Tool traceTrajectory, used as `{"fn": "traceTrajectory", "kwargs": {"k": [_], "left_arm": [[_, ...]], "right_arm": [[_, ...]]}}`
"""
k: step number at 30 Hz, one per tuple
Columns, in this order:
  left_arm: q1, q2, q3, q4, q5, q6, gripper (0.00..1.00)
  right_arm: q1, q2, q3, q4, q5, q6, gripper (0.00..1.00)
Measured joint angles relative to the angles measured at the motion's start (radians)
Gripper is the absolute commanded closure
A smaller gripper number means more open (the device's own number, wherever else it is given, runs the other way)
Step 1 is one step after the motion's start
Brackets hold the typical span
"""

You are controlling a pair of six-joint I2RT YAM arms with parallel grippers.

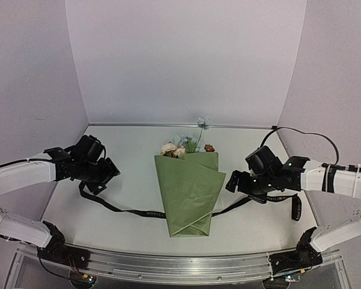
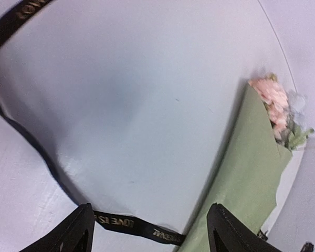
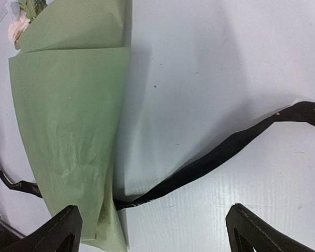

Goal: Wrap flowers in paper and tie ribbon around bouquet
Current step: Pick up the left side of the ribbon at the center of the board.

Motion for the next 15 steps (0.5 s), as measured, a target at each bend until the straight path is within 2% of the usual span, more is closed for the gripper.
{"fn": "traceTrajectory", "kwargs": {"k": [8,12,15], "left_arm": [[0.073,-0.001,-0.058,-0.148,-0.141,-0.086,0.32],[0.084,0.065,-0.059,-0.155,-0.170,-0.110,0.39],[0.104,0.111,-0.059,-0.148,-0.183,-0.111,0.41]], "right_arm": [[-0.005,-0.088,-0.070,-0.038,0.144,-0.006,0.02],[-0.032,-0.134,-0.096,-0.080,0.195,0.013,0.02],[-0.062,-0.157,-0.108,-0.103,0.209,0.030,0.02]]}}
